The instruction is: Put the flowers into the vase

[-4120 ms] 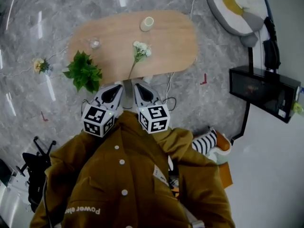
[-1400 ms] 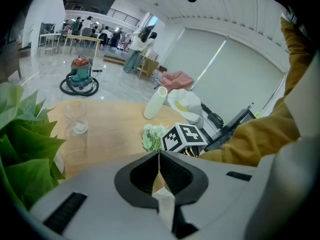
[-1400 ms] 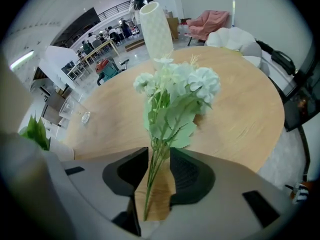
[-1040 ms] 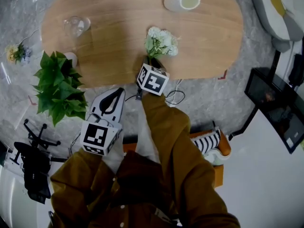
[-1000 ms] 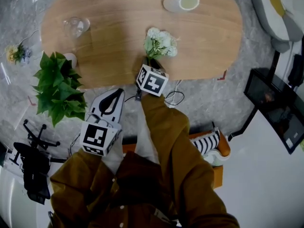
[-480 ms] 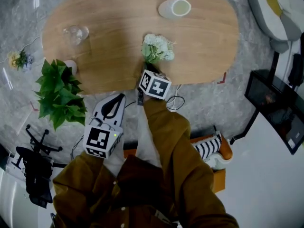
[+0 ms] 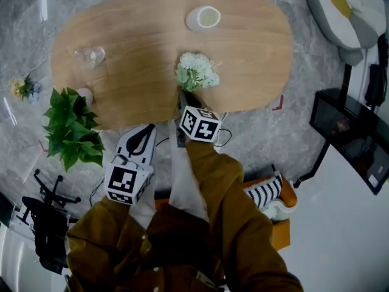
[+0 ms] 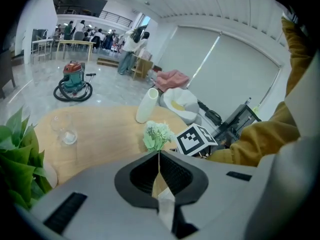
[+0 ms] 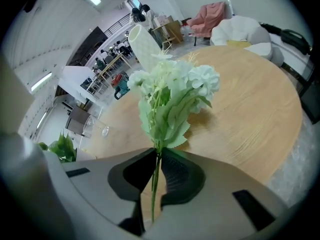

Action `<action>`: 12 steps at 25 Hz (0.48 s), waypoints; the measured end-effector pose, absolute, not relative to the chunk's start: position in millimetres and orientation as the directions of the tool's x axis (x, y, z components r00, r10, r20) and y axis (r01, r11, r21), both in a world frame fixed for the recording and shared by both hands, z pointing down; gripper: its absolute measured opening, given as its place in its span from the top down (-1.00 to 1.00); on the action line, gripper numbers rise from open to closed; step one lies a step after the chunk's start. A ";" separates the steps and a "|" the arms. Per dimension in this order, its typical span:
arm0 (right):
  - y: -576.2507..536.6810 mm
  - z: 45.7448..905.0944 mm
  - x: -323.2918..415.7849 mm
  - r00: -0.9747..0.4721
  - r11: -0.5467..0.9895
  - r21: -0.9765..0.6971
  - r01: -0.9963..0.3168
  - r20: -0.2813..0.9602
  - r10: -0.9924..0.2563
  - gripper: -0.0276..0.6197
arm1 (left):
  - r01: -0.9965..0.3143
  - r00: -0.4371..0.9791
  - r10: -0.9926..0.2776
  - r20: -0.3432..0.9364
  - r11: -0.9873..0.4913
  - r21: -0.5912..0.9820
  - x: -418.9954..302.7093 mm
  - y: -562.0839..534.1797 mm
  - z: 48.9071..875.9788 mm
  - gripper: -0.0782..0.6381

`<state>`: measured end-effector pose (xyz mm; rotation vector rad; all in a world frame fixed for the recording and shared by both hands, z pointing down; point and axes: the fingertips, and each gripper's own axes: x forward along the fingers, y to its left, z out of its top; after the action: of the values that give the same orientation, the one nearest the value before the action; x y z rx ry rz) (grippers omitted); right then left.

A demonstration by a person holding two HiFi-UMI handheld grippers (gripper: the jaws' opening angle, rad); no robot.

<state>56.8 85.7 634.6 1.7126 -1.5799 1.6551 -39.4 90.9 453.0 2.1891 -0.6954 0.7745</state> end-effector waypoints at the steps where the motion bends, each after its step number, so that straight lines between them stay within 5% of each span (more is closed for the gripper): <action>1: 86.3 630.4 60.1 -0.258 -0.348 -0.462 -0.816 0.829 -0.497 0.79 | -0.661 0.680 -0.242 0.692 -0.612 0.435 -36.4 91.0 451.4 0.76; 12: 58.4 562.5 96.5 -0.278 -0.167 -0.477 -0.863 0.724 -0.631 0.79 | -0.630 0.700 -0.233 0.675 -0.647 0.430 -0.7 81.0 438.8 0.76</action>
<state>96.5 58.4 562.5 1.7221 -1.8544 1.4226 -0.7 81.0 438.8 2.2373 -0.6550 0.7683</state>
